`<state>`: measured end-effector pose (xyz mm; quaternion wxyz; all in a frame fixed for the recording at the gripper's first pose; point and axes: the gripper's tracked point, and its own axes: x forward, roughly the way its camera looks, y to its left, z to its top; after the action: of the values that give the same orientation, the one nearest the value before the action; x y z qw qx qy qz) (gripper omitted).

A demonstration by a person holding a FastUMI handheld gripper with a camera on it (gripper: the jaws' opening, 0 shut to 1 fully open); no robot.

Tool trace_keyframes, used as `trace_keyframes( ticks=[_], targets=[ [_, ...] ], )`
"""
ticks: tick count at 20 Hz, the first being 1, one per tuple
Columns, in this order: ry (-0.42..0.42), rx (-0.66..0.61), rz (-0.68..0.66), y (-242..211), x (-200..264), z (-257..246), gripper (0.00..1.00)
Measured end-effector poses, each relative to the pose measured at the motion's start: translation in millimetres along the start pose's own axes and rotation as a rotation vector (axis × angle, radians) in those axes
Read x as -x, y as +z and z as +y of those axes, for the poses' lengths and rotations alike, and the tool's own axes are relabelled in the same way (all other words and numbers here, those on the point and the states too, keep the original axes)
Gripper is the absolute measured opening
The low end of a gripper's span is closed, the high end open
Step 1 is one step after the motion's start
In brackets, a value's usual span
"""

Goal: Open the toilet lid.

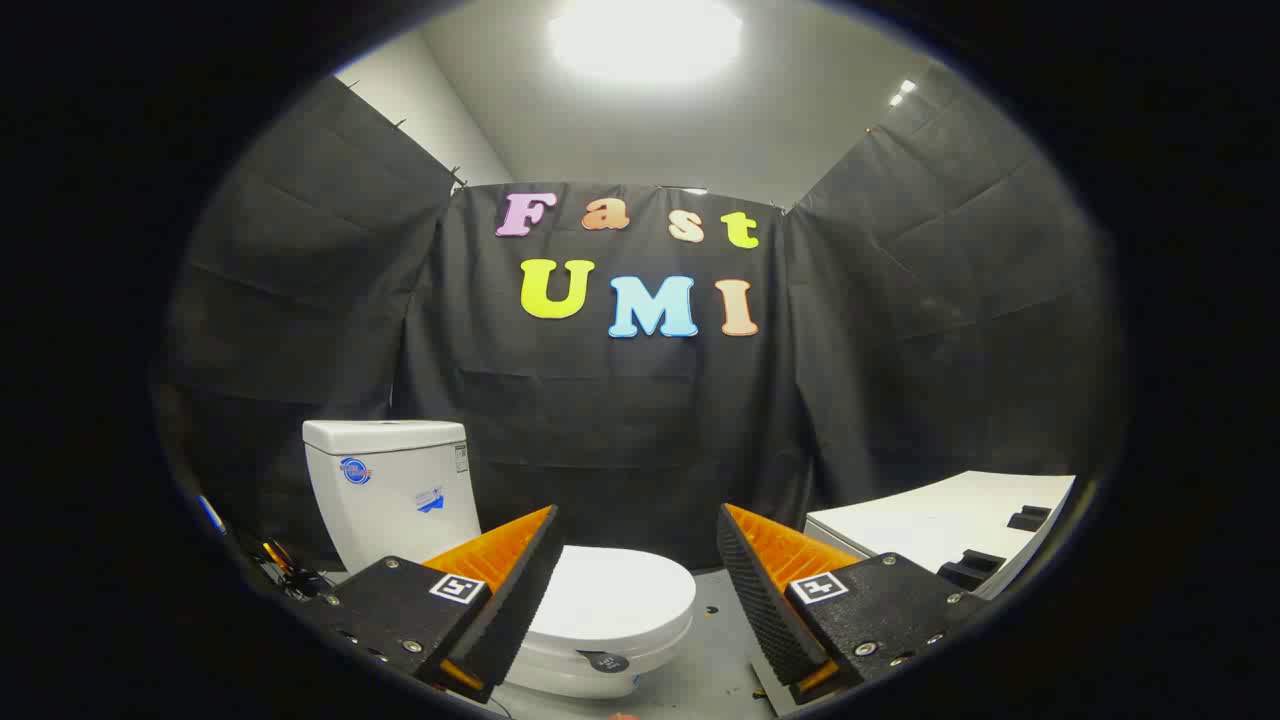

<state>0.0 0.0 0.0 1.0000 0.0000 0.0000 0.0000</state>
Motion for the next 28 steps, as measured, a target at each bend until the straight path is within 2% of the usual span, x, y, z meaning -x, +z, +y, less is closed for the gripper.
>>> trace_keyframes(
  ticks=[5, 18, 28],
  targets=[
    [-0.024, -0.010, 0.001, 2, -1, -7, 0.95],
    [-0.022, -0.019, -0.004, 3, -3, -6, 0.95],
    [0.020, -0.153, 0.013, -18, -12, 3, 0.95]
  ],
)
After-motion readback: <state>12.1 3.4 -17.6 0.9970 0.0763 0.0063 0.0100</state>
